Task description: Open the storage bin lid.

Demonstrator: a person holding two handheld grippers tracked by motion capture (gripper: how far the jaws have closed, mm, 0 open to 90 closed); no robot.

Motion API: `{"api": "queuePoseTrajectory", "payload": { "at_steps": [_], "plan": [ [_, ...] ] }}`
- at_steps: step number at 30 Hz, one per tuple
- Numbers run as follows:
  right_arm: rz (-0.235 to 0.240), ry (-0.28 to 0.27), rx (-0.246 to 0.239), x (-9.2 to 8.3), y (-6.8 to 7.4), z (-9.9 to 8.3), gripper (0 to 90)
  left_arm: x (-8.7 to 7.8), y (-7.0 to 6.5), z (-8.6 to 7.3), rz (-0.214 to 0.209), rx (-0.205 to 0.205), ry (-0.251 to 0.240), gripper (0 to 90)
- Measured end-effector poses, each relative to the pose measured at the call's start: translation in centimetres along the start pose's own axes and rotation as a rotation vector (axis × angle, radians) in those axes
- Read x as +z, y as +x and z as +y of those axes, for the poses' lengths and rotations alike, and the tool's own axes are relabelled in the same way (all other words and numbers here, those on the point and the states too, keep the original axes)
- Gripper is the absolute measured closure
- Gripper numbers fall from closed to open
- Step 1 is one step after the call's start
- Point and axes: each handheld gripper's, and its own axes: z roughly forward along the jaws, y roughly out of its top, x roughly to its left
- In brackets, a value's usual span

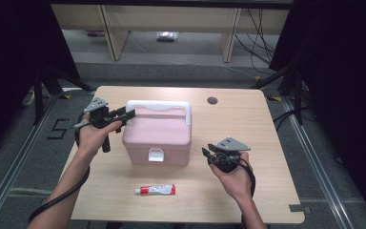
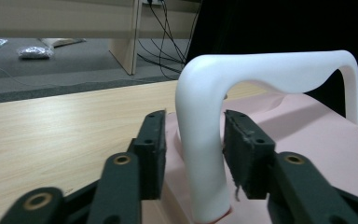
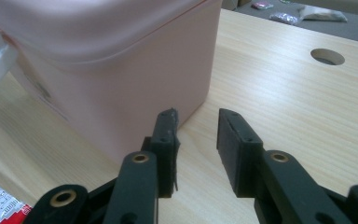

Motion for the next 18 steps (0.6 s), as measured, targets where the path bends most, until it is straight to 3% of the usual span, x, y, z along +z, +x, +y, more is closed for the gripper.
{"api": "queuePoseTrajectory", "payload": {
  "at_steps": [3,7,8,11,12,15,16,18],
  "plan": [
    [0.006,-0.010,-0.004,0.1,0.1,0.0,69.6,0.1,-0.1,0.0,0.002,-0.014,-0.003,69.5],
    [0.007,0.007,0.008,-0.1,0.3,0.0,72.2,-0.2,-0.2,0.2,0.001,-0.060,0.001,72.4],
    [0.011,0.016,0.019,-0.2,0.5,0.0,73.6,-0.2,-0.2,0.3,-0.001,-0.061,0.002,72.6],
    [-0.003,0.002,-0.027,-0.2,0.5,0.1,79.6,-0.2,-0.4,0.5,0.006,-0.065,0.011,72.7],
    [0.022,0.018,-0.017,-0.3,0.9,0.3,82.8,-0.2,-0.4,0.7,0.009,-0.067,0.016,72.8],
    [0.025,0.013,-0.025,-0.2,1.1,0.3,85.4,-0.1,-0.4,1.1,0.009,-0.093,0.014,72.8],
    [0.037,0.021,-0.007,-0.2,1.3,0.4,86.5,-0.1,-0.4,1.3,0.011,-0.097,0.015,72.8],
    [0.045,0.010,-0.026,-0.2,1.4,0.5,88.3,-0.1,-0.4,1.5,0.012,-0.106,0.017,72.8]
  ]
}}
